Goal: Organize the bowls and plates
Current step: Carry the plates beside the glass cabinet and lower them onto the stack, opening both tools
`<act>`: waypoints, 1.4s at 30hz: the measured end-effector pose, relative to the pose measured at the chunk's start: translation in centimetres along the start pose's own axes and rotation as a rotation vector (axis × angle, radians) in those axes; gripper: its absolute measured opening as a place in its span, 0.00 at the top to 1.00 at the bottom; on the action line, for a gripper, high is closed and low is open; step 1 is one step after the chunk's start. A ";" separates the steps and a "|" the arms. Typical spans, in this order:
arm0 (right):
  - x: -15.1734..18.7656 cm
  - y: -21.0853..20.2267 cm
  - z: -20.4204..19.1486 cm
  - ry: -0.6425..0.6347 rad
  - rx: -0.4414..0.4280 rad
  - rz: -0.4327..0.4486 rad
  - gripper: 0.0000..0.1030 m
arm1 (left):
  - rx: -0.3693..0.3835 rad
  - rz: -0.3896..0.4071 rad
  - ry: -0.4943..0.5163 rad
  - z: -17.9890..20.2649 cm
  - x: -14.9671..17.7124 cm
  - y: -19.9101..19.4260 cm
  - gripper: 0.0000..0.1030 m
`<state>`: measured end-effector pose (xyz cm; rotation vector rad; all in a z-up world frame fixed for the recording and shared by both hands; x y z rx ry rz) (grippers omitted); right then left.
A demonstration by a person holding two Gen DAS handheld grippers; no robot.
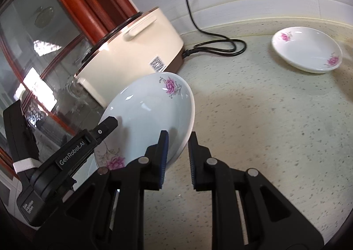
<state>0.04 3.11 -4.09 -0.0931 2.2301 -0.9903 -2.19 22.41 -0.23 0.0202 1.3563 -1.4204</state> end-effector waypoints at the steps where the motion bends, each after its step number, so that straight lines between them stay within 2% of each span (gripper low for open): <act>1: 0.1 0.2 -0.4 -0.010 -0.007 -0.003 0.79 | -0.005 0.002 -0.002 -0.4 0.0 -0.2 0.78; 12: 1.4 2.1 -3.0 -0.084 -0.037 -0.046 0.79 | -0.042 -0.017 -0.013 -4.0 0.2 -1.9 0.78; 27: 4.0 4.2 -6.0 -0.201 -0.044 -0.127 0.78 | -0.122 -0.065 -0.020 -8.7 2.0 -1.2 0.77; 42: 4.9 4.5 -7.4 -0.289 -0.017 -0.144 0.78 | -0.149 -0.076 0.018 -9.8 3.1 -2.2 0.76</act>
Point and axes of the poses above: each gripper's, at about its wrist camera, not at the fingertips, and y roughly the way its jaws point, z to its right, x to its underside, the point moved 8 cm from there along y, roughly the way its jaws point, and after that the axes turned 8 degrees about -z, right-handed, at the moved point
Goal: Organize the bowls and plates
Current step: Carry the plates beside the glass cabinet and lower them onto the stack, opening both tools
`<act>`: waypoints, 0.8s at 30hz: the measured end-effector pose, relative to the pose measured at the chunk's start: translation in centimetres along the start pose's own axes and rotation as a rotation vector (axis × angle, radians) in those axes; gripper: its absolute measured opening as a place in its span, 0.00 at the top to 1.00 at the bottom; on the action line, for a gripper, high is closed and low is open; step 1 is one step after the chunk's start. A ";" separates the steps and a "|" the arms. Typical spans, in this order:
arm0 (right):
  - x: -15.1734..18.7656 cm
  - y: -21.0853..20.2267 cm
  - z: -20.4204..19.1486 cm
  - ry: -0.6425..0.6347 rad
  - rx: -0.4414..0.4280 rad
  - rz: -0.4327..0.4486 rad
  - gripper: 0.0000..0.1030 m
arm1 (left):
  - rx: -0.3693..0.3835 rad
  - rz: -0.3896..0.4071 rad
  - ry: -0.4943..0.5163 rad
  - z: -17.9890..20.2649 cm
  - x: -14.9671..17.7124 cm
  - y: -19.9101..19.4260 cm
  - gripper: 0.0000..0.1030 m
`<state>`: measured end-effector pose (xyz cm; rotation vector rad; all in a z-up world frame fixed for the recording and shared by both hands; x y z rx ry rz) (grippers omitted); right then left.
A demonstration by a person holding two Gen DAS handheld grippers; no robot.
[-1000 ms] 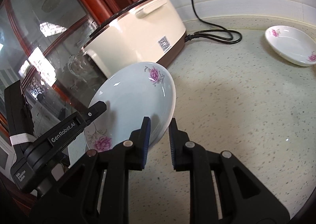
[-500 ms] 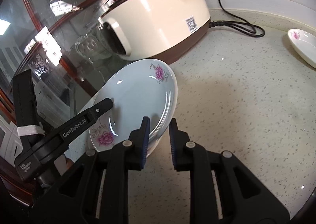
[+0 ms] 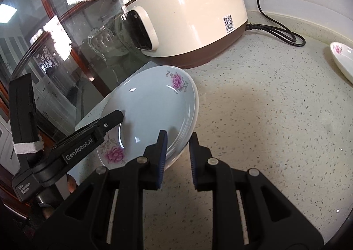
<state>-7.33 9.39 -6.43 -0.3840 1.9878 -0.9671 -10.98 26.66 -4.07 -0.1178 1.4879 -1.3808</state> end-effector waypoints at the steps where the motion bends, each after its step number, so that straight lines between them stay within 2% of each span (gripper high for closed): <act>1: 0.0 0.1 -0.1 -0.010 0.009 -0.003 0.78 | -0.005 -0.001 0.005 0.0 0.1 -0.1 0.76; 5: 0.1 0.1 -0.4 -0.028 0.015 -0.011 0.73 | -0.007 -0.001 0.003 0.1 0.2 0.0 0.75; 8: 0.1 0.0 -0.7 -0.039 -0.002 -0.007 0.63 | -0.009 -0.005 0.007 0.0 0.0 0.1 0.75; 9: 0.1 0.0 -0.7 -0.041 0.002 -0.007 0.63 | -0.010 -0.005 0.009 0.0 0.2 0.0 0.72; 12: 0.2 0.0 -0.7 -0.048 0.010 -0.011 0.63 | -0.020 0.001 0.015 0.2 0.4 -0.1 0.71; 16: 0.3 0.1 -0.9 -0.044 0.013 -0.029 0.55 | -0.014 -0.004 0.012 0.2 0.6 -0.1 0.68; 19: 0.4 0.0 -1.0 -0.055 0.035 -0.034 0.54 | -0.002 -0.013 0.000 0.1 0.6 -0.2 0.66; 24: 0.5 -0.1 -1.0 -0.091 0.102 -0.039 0.46 | -0.043 -0.004 0.043 0.6 1.0 -0.5 0.64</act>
Point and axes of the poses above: each gripper's, at about its wrist camera, not at the fingertips, and y roughly the way its jaws point, z to its right, x to its underside, the point moved 8 cm from there along y, roughly the way its jaws point, and after that the axes turned 8 degrees about -z, right-handed, at the moved point
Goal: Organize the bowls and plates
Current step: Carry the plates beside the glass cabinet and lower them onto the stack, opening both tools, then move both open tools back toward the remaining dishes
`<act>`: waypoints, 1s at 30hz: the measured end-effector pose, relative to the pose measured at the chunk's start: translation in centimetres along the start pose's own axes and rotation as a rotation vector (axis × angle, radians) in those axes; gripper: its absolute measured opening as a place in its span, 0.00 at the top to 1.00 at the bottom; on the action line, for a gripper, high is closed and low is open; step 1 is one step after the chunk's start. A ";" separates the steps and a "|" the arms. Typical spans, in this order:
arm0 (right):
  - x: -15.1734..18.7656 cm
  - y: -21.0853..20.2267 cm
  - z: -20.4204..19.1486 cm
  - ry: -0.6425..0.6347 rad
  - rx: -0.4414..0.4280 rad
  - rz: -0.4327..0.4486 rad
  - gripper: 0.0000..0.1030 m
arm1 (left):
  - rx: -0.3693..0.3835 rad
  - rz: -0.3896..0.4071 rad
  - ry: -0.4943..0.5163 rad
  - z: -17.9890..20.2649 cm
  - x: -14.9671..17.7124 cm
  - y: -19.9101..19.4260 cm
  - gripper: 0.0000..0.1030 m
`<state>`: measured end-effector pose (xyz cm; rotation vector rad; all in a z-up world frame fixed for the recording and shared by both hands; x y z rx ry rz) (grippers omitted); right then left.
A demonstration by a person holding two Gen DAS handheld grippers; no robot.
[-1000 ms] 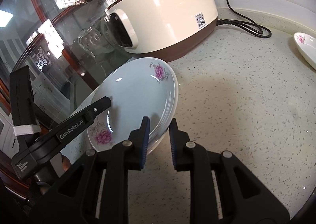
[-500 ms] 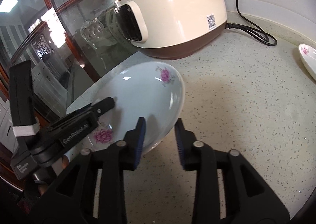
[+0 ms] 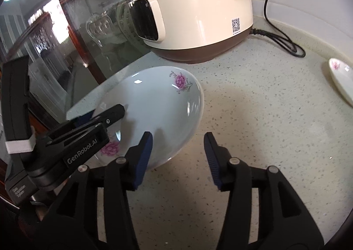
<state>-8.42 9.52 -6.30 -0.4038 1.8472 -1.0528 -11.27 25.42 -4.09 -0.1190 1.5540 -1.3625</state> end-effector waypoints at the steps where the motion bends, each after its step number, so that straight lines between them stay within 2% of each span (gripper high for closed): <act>1: 0.1 0.1 0.0 -0.001 0.004 -0.004 0.44 | -0.012 0.003 0.012 0.1 0.1 -0.1 0.63; 6: 0.2 0.2 0.2 0.009 -0.007 -0.012 0.40 | -0.060 0.007 0.060 0.7 0.5 -0.3 0.59; 11: 0.4 0.4 0.3 0.016 -0.010 -0.022 0.40 | -0.141 0.013 0.133 1.1 1.0 -0.9 0.56; 12: 0.5 0.6 0.3 0.015 0.000 -0.030 0.40 | -0.163 0.025 0.144 1.1 0.9 -1.0 0.55; 13: 0.5 0.6 0.3 0.012 0.000 -0.033 0.39 | -0.190 0.036 0.148 1.0 0.8 -1.2 0.48; 15: 0.5 0.5 0.3 0.015 -0.002 -0.034 0.39 | -0.204 0.043 0.145 0.6 0.6 -1.2 0.39; 18: 0.1 0.0 1.2 0.040 0.002 -0.019 0.39 | -0.227 0.077 0.129 0.1 0.1 -1.6 0.39; 20: -0.2 -0.8 2.6 0.096 0.001 -0.001 0.38 | -0.204 0.100 0.118 0.4 -0.3 -2.3 0.37; 22: -0.5 -1.8 4.9 0.182 0.030 0.024 0.33 | -0.163 0.123 0.124 1.5 -0.8 -2.8 0.29; 27: 0.1 -4.0 12.4 0.457 0.114 0.078 0.30 | -0.052 0.128 0.179 6.7 -2.5 -3.3 0.20; 30: 1.5 -5.4 17.6 0.644 0.190 0.123 0.27 | 0.008 0.141 0.223 11.0 -4.3 -3.1 0.17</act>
Point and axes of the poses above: each gripper's, at about its wrist camera, not at the fingertips, and y roughly the way its jaws point, z to its right, x to its underside, the point moved 8 cm from there along y, roughly the way its jaws point, and after that the axes turned 8 degrees about -z, right-handed, at the moved point
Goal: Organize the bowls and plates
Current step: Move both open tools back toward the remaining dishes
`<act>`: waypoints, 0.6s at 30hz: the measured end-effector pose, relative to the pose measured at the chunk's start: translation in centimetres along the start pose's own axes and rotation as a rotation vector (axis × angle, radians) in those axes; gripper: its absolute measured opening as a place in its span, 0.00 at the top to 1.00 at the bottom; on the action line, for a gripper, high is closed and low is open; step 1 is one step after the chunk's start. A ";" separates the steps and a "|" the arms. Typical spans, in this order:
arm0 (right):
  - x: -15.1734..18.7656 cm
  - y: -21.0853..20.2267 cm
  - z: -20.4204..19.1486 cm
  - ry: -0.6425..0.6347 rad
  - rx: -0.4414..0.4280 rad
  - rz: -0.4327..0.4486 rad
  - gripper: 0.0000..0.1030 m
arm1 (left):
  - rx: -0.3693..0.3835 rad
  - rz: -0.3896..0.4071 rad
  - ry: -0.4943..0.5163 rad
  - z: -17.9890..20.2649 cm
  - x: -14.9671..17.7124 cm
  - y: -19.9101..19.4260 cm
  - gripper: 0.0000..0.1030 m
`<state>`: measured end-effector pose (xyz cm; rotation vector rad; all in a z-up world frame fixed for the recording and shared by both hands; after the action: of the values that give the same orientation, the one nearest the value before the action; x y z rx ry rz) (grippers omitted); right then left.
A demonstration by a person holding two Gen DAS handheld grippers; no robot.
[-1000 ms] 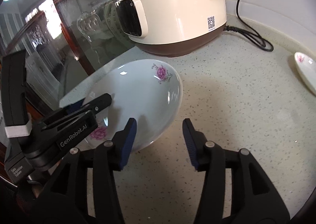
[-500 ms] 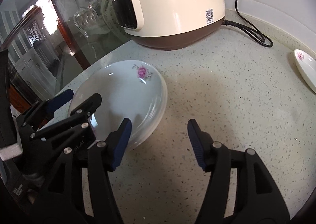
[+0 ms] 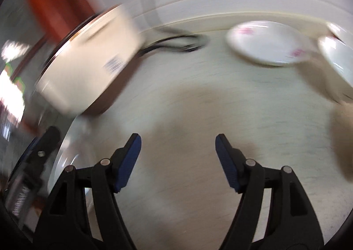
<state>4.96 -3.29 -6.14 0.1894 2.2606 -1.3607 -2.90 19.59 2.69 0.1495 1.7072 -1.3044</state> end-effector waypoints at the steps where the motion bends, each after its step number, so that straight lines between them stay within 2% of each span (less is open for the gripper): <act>1: -0.5 -0.1 1.2 0.041 0.008 0.009 0.27 | 0.019 -0.006 0.022 1.4 -1.0 0.7 0.16; 4: -1.2 -0.4 4.3 0.131 0.051 0.040 0.27 | 0.092 -0.033 0.056 5.3 -3.2 3.1 0.16; 7: -2.0 -1.0 7.1 0.210 0.098 0.085 0.27 | 0.221 -0.118 0.029 9.9 -5.0 6.7 0.16; 12: -2.7 -2.0 9.8 0.278 0.143 0.130 0.27 | 0.367 -0.192 0.038 16.8 -6.3 11.2 0.16; 15: -2.9 -2.0 10.2 0.292 0.144 0.144 0.28 | 0.404 -0.251 0.046 20.5 -6.1 14.7 0.16; 18: -3.0 -2.3 10.5 0.297 0.149 0.150 0.28 | 0.414 -0.275 0.033 22.4 -6.0 17.1 0.17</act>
<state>10.28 -13.02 -6.93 0.6371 2.3218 -1.5023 23.86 11.38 -4.27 0.1802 1.5009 -1.8626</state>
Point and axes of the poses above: each gripper's, at about its wrist camera, not at the fingertips, and y roughly the way its jaws point, z to its right, x to its underside, the point moved 8 cm from there along y, roughly the way its jaws point, and after that the axes turned 8 degrees about -z, right-handed, at the moved point
